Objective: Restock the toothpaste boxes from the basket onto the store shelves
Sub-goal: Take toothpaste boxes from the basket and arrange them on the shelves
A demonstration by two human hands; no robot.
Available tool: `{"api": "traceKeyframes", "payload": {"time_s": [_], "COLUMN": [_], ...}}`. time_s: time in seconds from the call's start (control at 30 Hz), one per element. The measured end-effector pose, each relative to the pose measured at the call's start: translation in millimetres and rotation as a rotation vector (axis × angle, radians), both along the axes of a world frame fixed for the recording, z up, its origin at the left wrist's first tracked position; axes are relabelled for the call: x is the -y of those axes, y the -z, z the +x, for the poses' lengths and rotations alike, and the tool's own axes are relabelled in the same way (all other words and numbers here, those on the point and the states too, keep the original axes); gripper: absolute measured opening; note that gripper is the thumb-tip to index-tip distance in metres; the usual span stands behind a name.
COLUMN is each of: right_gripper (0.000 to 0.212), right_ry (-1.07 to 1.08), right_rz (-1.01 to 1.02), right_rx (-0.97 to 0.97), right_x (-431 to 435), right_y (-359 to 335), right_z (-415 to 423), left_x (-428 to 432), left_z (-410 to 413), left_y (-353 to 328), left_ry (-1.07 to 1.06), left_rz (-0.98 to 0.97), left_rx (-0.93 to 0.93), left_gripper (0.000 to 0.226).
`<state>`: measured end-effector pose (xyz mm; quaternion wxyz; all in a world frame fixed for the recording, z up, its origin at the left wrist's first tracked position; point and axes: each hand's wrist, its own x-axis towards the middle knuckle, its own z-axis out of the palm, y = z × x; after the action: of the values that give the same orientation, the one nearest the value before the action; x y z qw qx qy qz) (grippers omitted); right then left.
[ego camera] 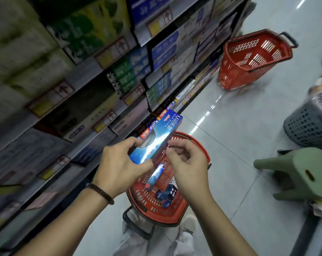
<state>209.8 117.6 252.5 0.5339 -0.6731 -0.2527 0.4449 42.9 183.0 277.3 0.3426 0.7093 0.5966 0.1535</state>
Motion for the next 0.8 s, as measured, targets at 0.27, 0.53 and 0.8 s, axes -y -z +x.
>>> {"api": "traceKeyframes", "payload": {"time_s": [0.27,0.53,0.8], "right_gripper": [0.017,0.031,0.046], "right_ry": [0.004,-0.002,-0.107], "right_rz": [0.098,0.152,0.188], "right_rx": [0.047,0.272,0.235], "right_x": [-15,-37,-61], "right_y": [-98,-185,-252], "right_z": [12,34,43], "left_x": [1,7,12], "left_z": [-8,-15,-24], "left_y": [-102,-193,-266], "left_ry": [-0.013,0.000,0.030], "left_rz": [0.125,0.182,0.258], "left_rx": [0.005,0.044,0.005], "left_gripper": [0.033,0.034,0.040]}}
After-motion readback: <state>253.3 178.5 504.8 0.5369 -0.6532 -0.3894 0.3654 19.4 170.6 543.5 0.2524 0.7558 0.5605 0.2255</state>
